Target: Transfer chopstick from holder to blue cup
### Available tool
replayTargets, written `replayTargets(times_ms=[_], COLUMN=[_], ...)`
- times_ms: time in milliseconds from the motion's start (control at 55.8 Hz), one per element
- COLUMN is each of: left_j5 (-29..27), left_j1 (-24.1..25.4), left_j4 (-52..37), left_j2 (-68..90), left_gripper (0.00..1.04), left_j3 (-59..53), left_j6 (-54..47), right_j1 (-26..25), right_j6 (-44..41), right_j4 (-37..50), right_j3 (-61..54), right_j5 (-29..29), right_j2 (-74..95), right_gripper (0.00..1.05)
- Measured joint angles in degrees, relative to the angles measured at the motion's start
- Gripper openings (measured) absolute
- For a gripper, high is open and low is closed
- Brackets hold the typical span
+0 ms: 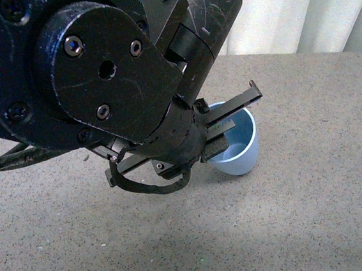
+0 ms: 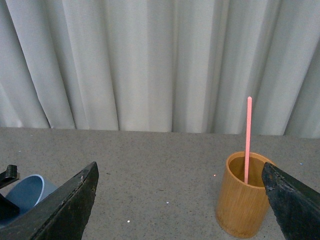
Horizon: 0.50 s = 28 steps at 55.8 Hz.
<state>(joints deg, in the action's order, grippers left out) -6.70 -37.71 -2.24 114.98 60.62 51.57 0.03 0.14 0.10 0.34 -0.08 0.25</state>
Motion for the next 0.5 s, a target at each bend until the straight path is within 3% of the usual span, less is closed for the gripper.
replayTargets(times_ms=[502], left_j5=[-2.32], left_j1=[-0.35], left_j4=[2.47], left_j2=[2.45], left_gripper=[0.04], left_j3=[4.59], left_j6=[0.63], right_j1=[0.00], right_j6=[0.00], right_j4=[0.00], right_j3=[0.00], right_j5=[0.00], right_j2=[0.00], right_gripper=[0.95])
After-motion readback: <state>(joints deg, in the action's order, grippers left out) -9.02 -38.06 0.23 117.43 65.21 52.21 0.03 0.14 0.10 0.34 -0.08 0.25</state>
